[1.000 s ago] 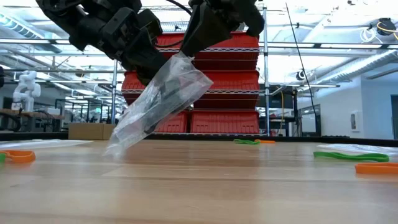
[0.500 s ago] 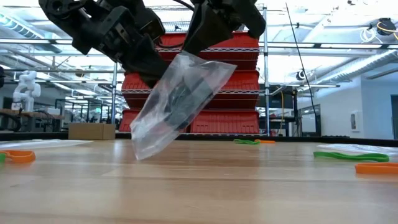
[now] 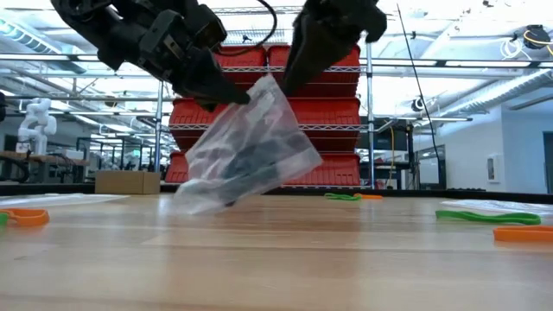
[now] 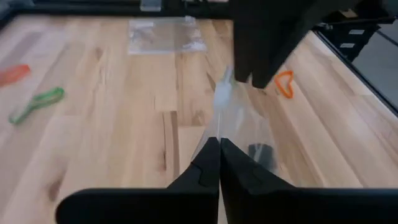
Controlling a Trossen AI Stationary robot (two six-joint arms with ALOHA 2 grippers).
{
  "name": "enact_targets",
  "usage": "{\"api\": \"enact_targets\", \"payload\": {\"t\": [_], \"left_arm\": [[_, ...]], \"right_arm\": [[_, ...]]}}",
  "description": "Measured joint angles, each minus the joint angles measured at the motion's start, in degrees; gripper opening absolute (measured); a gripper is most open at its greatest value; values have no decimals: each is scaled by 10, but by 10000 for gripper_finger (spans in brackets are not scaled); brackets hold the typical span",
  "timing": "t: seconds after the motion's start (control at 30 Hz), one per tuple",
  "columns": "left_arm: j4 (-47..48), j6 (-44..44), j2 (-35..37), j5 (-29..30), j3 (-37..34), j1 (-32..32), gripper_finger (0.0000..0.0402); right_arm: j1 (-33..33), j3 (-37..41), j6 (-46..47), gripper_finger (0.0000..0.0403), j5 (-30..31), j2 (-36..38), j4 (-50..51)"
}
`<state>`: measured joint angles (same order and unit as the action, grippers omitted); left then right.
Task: Sort rubber bands
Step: Close the top left transparent zip bag
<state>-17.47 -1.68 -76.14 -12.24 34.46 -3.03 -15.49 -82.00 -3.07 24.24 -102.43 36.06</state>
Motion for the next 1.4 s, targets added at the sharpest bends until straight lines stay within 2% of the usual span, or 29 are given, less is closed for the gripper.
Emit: {"api": "enact_targets", "payload": {"t": [0.23,0.37,0.47,0.6,0.7,0.77,0.87,1.13,1.4], "left_arm": [[5,-8,36,13,0,0,1],[37,-18,48,43,0,1,1],[62,-23,50,77,0,3,1],[81,-23,49,95,0,5,0],[81,-24,49,96,0,5,0],[81,-28,49,96,0,5,0],[81,-27,49,96,0,5,0],[76,-28,49,96,0,8,0],[77,-32,49,99,0,21,0]], "right_arm": [[10,2,116,140,-2,36,95],[22,67,135,155,-3,80,75],[37,171,148,152,-3,131,-54],[53,323,137,136,-15,178,-356],[64,376,107,122,-50,177,-537],[67,374,79,111,-53,167,-598],[69,353,72,94,-51,152,-613],[96,298,133,85,-54,130,-544],[110,271,158,85,-119,86,-529]]}}
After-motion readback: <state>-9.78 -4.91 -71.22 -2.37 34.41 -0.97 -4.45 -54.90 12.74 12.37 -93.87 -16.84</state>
